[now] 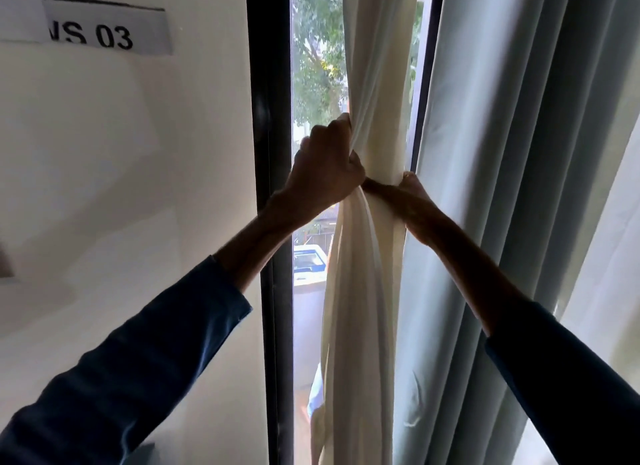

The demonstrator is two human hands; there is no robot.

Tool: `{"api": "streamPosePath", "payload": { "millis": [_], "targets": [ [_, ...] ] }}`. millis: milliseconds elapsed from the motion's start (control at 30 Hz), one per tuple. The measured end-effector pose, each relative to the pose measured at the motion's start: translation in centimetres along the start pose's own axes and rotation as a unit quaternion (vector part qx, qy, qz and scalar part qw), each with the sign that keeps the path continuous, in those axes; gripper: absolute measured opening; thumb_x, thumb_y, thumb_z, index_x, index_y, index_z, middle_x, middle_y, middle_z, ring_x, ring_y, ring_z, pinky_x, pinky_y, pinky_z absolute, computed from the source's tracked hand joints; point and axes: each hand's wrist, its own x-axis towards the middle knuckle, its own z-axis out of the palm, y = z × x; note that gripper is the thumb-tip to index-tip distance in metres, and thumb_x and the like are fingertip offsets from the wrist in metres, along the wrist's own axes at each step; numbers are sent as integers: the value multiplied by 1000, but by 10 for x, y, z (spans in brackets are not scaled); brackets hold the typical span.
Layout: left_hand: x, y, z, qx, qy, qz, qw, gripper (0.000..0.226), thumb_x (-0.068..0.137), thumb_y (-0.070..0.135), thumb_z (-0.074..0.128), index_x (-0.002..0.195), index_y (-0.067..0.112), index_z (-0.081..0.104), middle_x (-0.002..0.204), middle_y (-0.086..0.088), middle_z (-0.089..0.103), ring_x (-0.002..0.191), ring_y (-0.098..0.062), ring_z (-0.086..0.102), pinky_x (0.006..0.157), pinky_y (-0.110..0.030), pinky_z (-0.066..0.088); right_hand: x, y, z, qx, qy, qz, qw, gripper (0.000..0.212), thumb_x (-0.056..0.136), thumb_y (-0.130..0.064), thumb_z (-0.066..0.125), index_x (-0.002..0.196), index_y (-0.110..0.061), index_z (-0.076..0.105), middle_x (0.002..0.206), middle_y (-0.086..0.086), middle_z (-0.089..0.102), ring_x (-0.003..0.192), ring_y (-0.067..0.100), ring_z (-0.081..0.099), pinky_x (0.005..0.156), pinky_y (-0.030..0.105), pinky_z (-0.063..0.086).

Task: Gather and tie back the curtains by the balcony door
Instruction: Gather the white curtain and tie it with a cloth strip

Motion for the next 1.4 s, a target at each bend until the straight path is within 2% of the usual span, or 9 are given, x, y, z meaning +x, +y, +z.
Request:
{"api": "streamPosePath", "payload": {
  "millis": [367, 633, 767, 833, 900, 1033, 1167, 1300, 1400],
  "targets": [
    [-88, -19, 55, 29, -91, -62, 994, 23, 85, 15, 58, 102, 1, 60, 91, -21, 66, 87, -46, 63, 76, -43, 49, -75, 102, 28, -121, 79, 24, 989, 52, 82, -44, 81, 111, -1, 72, 97, 6, 76, 79, 18, 73, 66, 31, 60],
    [-164, -18, 84, 15, -252, -122, 960, 31, 90, 27, 55, 110, 4, 64, 104, -19, 68, 96, -41, 66, 77, -38, 50, -150, 153, 43, -321, 52, 17, 945, 46, 89, -53, 65, 74, -10, 61, 77, 10, 61, 83, 42, 63, 68, 40, 47],
    [-188, -19, 100, 2, -287, -155, 945, 30, 94, 28, 49, 105, 4, 63, 104, -21, 66, 97, -45, 64, 80, -44, 53, -184, 187, 46, -127, -38, 16, 991, 31, 92, -46, 59, 95, -16, 67, 86, 7, 63, 90, 34, 60, 77, 48, 53],
    [-194, -17, 103, -16, -301, -172, 938, 31, 95, 28, 50, 107, 3, 63, 106, -22, 67, 97, -44, 65, 80, -41, 52, -198, 196, 46, -48, -95, 58, 993, 24, 94, -36, 63, 119, -34, 64, 109, -18, 69, 110, 9, 63, 92, 28, 53],
    [-200, -14, 106, -27, -327, -184, 927, 34, 97, 30, 51, 111, 1, 62, 110, -22, 65, 98, -42, 64, 80, -39, 50, -210, 206, 49, -35, -134, 91, 986, 54, 93, -38, 70, 140, -45, 45, 123, -38, 59, 121, -13, 53, 95, 9, 43],
    [-215, -11, 112, -12, -376, -167, 911, 36, 97, 37, 53, 107, 4, 64, 106, -19, 65, 93, -40, 66, 79, -40, 54, -216, 227, 60, -144, -102, 65, 982, 89, 75, -52, 79, 149, -21, 40, 127, -25, 58, 116, -10, 56, 93, 7, 43],
    [-220, -11, 111, 13, -404, -125, 906, 47, 97, 54, 47, 102, 10, 63, 101, -14, 65, 91, -36, 64, 79, -41, 51, -213, 241, 67, -190, -43, 81, 977, 54, 79, -30, 85, 126, -14, 62, 103, -21, 63, 90, -8, 61, 81, 12, 49],
    [-227, -8, 102, 86, -418, -80, 901, 73, 87, 82, 34, 83, 13, 57, 91, -10, 64, 86, -32, 61, 79, -41, 42, -213, 256, 74, -162, -53, 106, 980, 50, 85, -20, 80, 129, -5, 62, 119, -13, 58, 104, -9, 53, 100, 18, 49],
    [-229, -16, 90, 92, -417, -79, 901, 81, 77, 91, 35, 72, 13, 56, 73, -3, 60, 75, -26, 61, 75, -37, 42, -214, 261, 82, -122, -17, 123, 985, 22, 78, -35, 80, 96, -25, 72, 94, -16, 70, 90, -3, 62, 79, 20, 53]
  ]
}}
